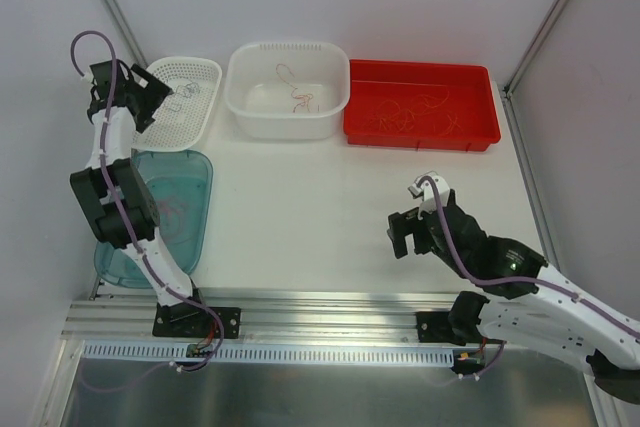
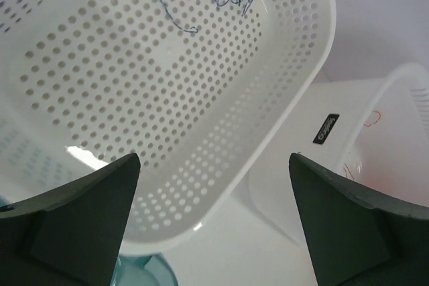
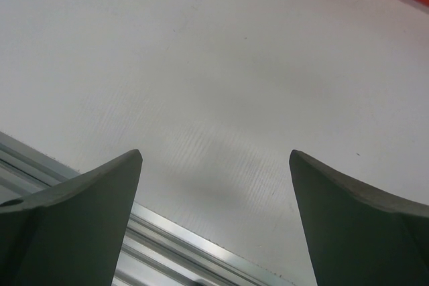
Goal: Untangle the cables
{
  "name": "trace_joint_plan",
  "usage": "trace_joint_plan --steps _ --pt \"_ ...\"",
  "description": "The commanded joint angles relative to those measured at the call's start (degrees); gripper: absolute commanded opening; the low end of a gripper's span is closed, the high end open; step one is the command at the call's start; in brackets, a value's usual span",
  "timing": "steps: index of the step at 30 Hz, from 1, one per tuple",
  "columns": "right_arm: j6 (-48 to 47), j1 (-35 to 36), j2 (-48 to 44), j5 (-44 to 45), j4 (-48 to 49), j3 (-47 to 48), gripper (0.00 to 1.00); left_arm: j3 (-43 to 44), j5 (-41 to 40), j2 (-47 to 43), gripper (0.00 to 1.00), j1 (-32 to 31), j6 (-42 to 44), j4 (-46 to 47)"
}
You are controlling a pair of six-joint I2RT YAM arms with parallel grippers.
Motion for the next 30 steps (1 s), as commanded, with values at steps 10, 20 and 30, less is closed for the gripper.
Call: trace_joint_plan --steps 10,20,30 --pt "4.18 0.21 -8.02 -1.16 -4.86 2.36 0.97 -32.73 -13.53 -34.85 0.92 -0.3 3.39 -2.62" --pt "5.76 0.12 -12.68 -1.43 -9.52 3.33 0.97 -38.46 -21.82 -34.01 0.81 1.63 8.41 -8.6" --pt "8.4 0.12 -14.88 -1.34 -11.37 4.12 0.97 -37.05 -24.37 -23.62 0.71 4.36 9.11 -9.48"
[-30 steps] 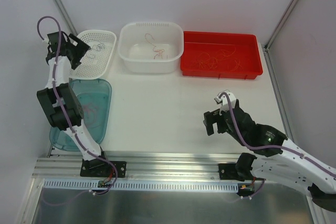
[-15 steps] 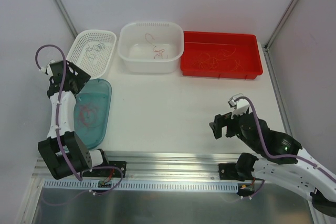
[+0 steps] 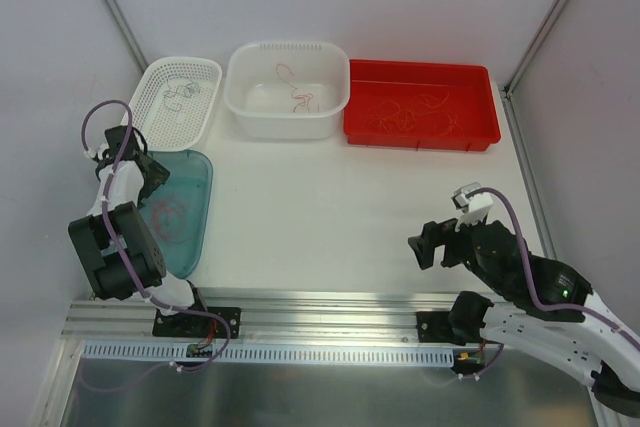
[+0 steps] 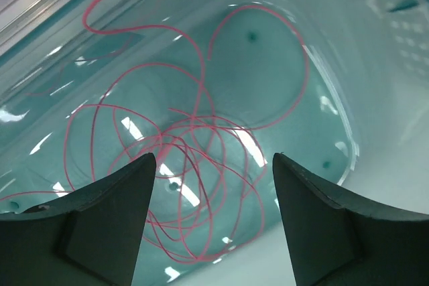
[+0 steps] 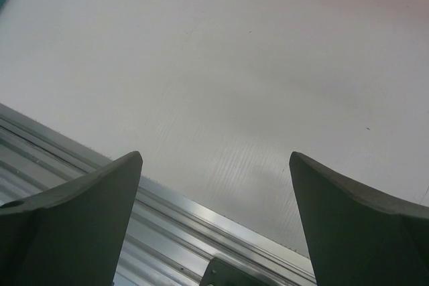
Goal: Untangle the cables
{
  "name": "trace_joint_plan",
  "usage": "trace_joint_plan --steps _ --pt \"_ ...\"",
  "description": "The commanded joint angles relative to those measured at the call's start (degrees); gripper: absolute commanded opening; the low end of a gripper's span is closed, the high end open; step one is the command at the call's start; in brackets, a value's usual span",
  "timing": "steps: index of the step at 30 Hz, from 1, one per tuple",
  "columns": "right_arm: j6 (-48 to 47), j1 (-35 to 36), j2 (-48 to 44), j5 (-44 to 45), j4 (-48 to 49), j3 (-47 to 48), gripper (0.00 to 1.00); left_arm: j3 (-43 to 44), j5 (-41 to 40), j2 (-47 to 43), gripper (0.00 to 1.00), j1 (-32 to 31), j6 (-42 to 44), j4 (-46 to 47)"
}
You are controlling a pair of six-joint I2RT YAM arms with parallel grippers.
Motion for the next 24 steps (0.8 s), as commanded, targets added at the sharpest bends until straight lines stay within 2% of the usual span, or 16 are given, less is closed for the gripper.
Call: trace_joint_plan --steps 1,9,13,17,18,20,21,24 --pt "1.74 0.04 -0.17 -0.03 -0.88 2.31 0.97 1.78 -1.46 3.59 0.71 1.89 1.72 -1.39" --pt "1.39 0.13 2.19 -1.26 -0.61 2.57 0.97 2.93 1.97 9.31 0.68 2.95 2.42 -1.66" --pt "1.48 0.12 2.99 -2.13 0.17 2.22 0.97 3.63 5.12 11.68 0.6 2.95 2.78 -1.92" --pt "1.48 0.13 3.08 -2.13 0.7 1.87 0.97 4.08 7.24 13.27 0.45 2.86 2.86 -2.71" --pt "1.48 0.04 3.08 -1.87 0.7 1.87 0.97 4.16 7.33 13.36 0.37 2.69 2.78 -2.89" --pt "1.48 0.21 3.08 -1.7 0.7 1.95 0.97 4.25 7.33 13.62 0.29 2.6 2.69 -3.5" --pt "1.48 0.13 3.08 -1.7 0.79 1.95 0.97 4.34 7.33 13.62 0.21 2.25 2.6 -3.77" --pt "1.56 0.12 3.17 -1.61 0.88 2.04 0.97 4.69 7.6 13.54 0.12 1.72 2.6 -4.47"
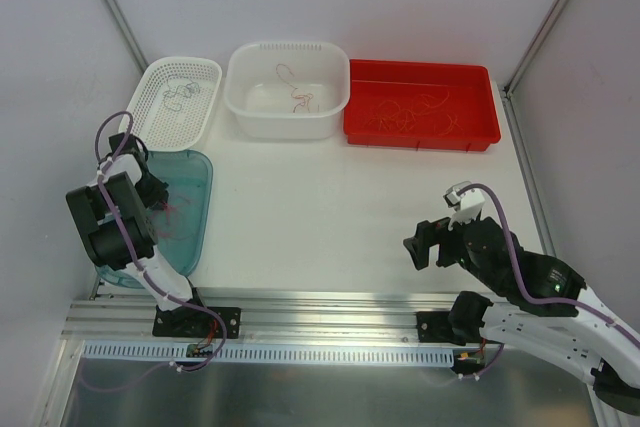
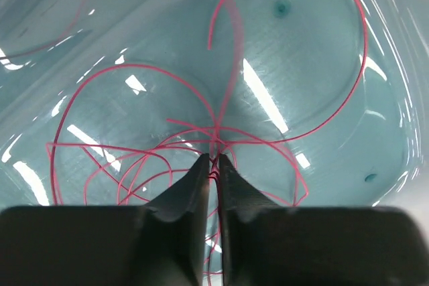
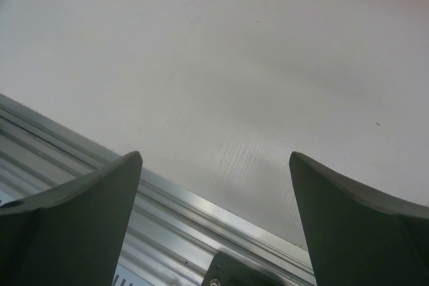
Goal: Untangle the cables
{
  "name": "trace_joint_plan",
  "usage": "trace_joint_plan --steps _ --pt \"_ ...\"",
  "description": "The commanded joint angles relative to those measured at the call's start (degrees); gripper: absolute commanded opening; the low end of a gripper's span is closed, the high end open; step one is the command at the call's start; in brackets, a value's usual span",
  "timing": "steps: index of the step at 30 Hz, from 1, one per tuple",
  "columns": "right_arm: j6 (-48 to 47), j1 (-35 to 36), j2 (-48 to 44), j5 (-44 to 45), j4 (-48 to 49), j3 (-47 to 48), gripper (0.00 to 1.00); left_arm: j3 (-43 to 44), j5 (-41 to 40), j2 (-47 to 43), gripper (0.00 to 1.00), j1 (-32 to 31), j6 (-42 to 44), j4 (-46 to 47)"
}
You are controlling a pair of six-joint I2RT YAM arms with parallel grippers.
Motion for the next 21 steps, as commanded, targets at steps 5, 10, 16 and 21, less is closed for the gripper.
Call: trace_joint_plan --steps 5,10,16,21 --pt "0.27 0.13 0.74 0.14 1.14 1.71 0.97 2.64 0.95 -1.13 0.06 -4.57 1.08 -3.47" --pt "-0.08 0.21 1.62 0.05 1.5 2.41 0.97 2.2 1.65 -3.15 0.06 -6.16 0.37 -6.1" --pt "-0.69 0.12 1.89 0.32 1.32 2.94 0.97 1.23 1.83 -6.58 0.23 -6.24 0.37 -8.3" --pt "-1.22 0.12 1.8 0.14 1.06 3.91 0.97 1.23 -0.63 -11.67 0.54 -6.16 1.07 -10.76"
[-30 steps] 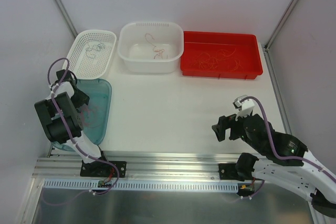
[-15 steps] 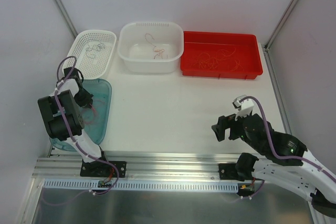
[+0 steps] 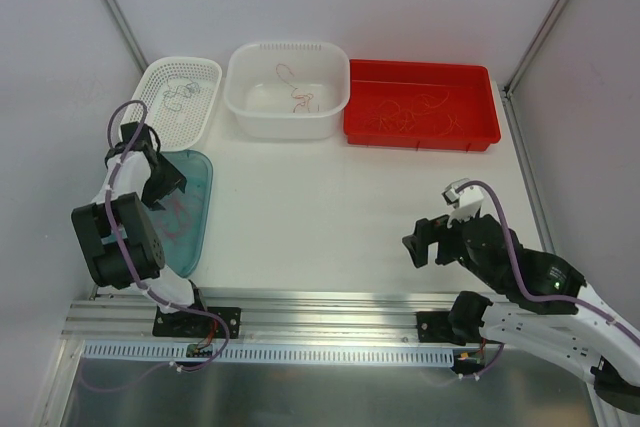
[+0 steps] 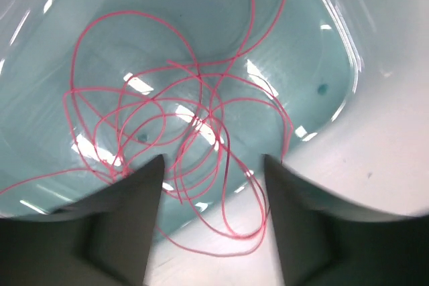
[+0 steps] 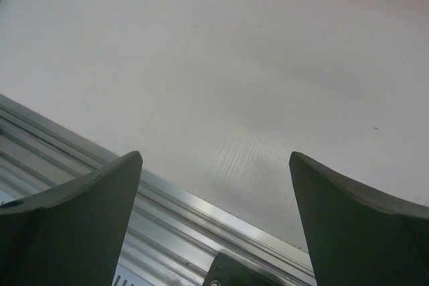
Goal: Untangle the cables
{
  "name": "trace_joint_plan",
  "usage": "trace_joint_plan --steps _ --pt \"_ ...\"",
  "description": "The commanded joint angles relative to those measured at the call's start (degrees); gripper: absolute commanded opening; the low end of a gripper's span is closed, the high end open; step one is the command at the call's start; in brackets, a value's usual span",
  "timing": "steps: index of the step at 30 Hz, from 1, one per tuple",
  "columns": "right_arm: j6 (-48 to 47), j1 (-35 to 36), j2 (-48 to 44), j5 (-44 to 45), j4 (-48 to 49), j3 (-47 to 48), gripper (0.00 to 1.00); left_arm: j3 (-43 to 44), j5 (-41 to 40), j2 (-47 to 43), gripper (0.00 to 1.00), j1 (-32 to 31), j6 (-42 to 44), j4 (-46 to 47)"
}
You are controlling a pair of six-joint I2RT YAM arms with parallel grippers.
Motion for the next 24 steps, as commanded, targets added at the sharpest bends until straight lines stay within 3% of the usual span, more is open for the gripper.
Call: trace_joint_plan --steps 1,7,13,18,24 --pt "-1.18 0.04 0.25 0.21 0.79 3.17 0.97 0.16 -1.57 -7.1 0.65 0.44 0.88 -3.73" --pt "-3.55 0.12 1.12 1.7 0.36 5.27 0.97 1.82 -0.09 -17.3 0.99 0.53 4.3 -8.12" --pt "-4.87 0.12 3.14 7.14 -2.45 8.96 0.97 2.36 7.99 -31.01 0.99 0.01 8.7 -10.85" --pt "-2.51 0.12 2.45 15.74 -8.07 13.62 0.97 2.27 7.14 -42.0 0.99 -11.84 13.87 -11.46" --pt "1.19 0.12 -1.94 24.19 -16.51 17.84 0.97 3.23 6.34 -61.14 0.99 -16.25 15.64 -13.66"
